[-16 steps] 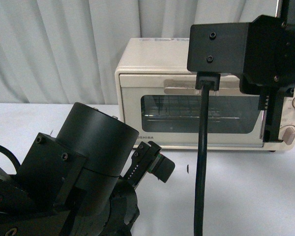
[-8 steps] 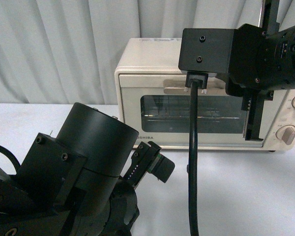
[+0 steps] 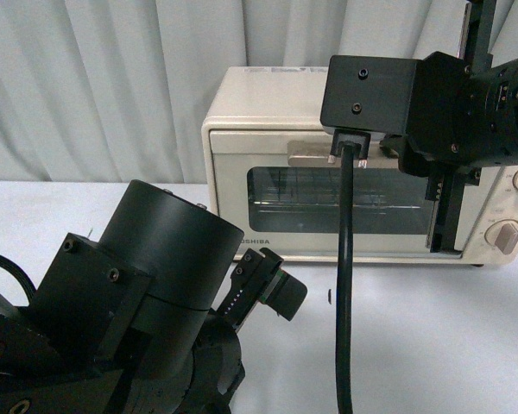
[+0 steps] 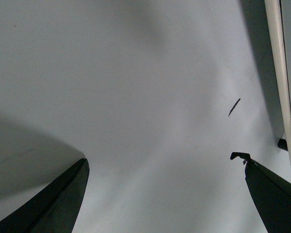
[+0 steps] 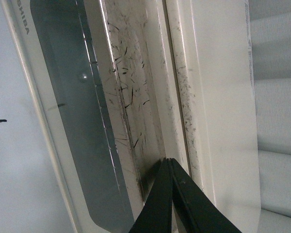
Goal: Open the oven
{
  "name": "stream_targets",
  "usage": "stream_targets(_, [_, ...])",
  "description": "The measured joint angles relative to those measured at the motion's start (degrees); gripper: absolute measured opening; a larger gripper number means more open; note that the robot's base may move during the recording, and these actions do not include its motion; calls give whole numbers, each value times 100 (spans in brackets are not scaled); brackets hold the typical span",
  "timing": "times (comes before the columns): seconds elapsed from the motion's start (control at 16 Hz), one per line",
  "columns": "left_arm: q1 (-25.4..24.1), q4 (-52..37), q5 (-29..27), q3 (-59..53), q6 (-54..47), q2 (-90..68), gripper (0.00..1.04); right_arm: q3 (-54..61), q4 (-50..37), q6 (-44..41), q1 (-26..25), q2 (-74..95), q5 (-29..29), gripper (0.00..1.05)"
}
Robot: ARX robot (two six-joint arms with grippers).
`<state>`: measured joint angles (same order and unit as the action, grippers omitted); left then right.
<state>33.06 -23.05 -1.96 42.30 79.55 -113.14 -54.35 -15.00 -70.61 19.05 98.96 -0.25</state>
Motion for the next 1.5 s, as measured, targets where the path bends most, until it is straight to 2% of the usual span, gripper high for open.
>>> stream_targets(0.62, [0,2,2,0,0,0,98,151,756,549,7,-317,-138,2])
stream_targets(0.94, [0,4,0,0,0,0,98,177,1552,745,85,-535,-234,2])
stream_targets(1.19, [0,4,0,-2,-2,0,98,240,2922,1084,190,-780,-442,2])
stream_targets(1.5, [0,2,2,-2,-2,0,98,-308,3283,1102,195,-1373,-472,2])
